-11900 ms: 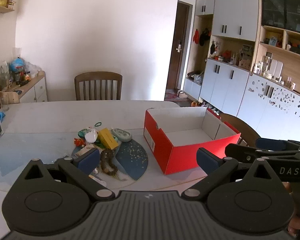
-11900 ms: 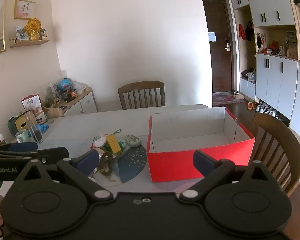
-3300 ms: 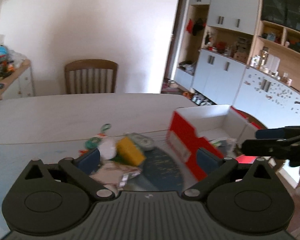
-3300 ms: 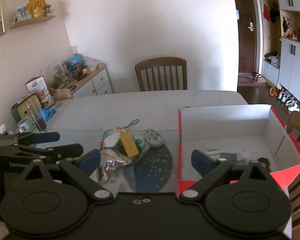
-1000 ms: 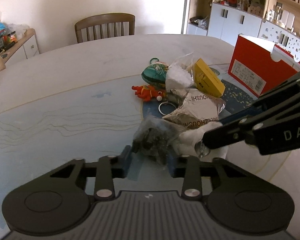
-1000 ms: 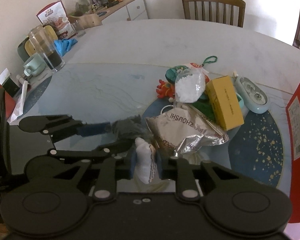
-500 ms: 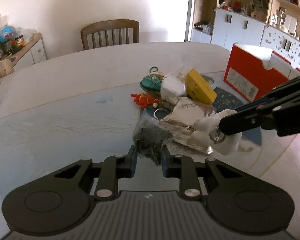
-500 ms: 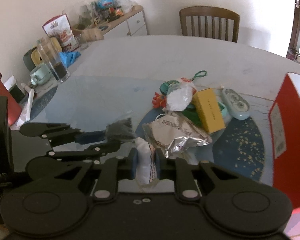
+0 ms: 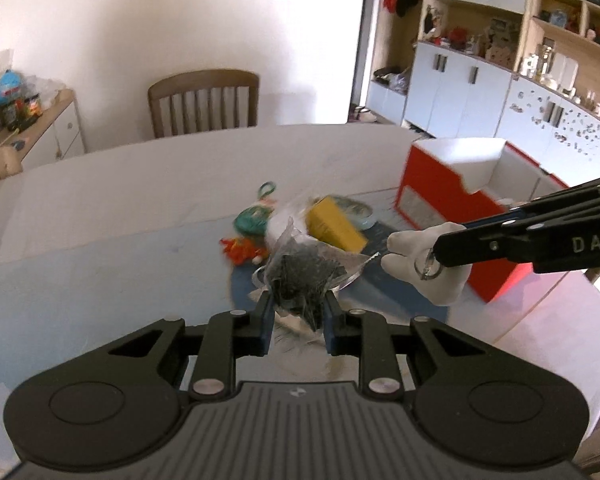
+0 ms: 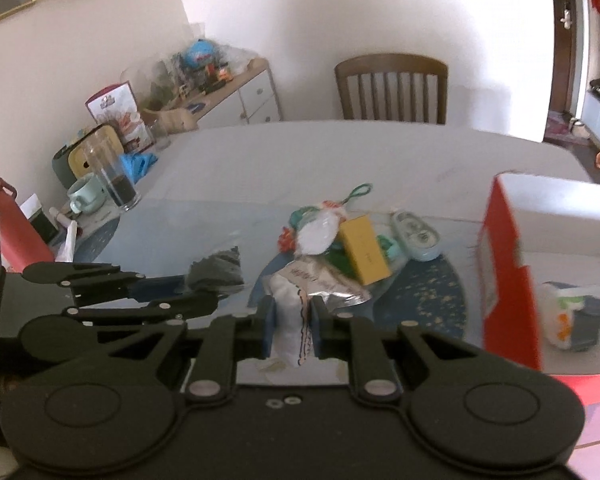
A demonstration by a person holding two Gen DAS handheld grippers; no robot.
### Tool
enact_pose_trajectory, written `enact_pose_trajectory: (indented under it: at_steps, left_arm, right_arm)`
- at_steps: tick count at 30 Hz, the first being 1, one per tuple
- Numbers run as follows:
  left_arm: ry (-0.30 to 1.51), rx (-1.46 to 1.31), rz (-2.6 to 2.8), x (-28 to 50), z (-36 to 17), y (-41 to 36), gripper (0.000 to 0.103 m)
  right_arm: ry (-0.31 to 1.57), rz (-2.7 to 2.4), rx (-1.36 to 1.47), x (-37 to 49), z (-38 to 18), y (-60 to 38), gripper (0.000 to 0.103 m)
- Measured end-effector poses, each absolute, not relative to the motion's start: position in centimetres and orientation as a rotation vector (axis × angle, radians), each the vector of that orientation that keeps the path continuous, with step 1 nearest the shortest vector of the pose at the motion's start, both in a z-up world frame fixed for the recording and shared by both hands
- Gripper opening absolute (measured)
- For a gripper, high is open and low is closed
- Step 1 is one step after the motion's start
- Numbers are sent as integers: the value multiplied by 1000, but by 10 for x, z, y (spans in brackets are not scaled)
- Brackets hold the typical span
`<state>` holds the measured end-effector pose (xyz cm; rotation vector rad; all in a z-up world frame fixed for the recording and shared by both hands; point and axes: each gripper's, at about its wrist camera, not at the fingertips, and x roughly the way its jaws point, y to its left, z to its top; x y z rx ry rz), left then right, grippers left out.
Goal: Organize objects
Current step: 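Carry the black bag and white glove into the shoebox and release both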
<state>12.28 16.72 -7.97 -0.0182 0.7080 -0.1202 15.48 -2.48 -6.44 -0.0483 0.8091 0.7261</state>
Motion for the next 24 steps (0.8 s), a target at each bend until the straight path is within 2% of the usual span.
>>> enact_pose_trajectory:
  at_steps: [13, 24]
  left_arm:
    - [668, 22, -240, 139, -43, 89, 24]
    - [678, 58, -303, 164, -43, 16, 24]
  right_arm:
    - [753, 617, 17, 164, -46, -111, 16]
    - [731, 536, 68, 190, -45, -183, 17]
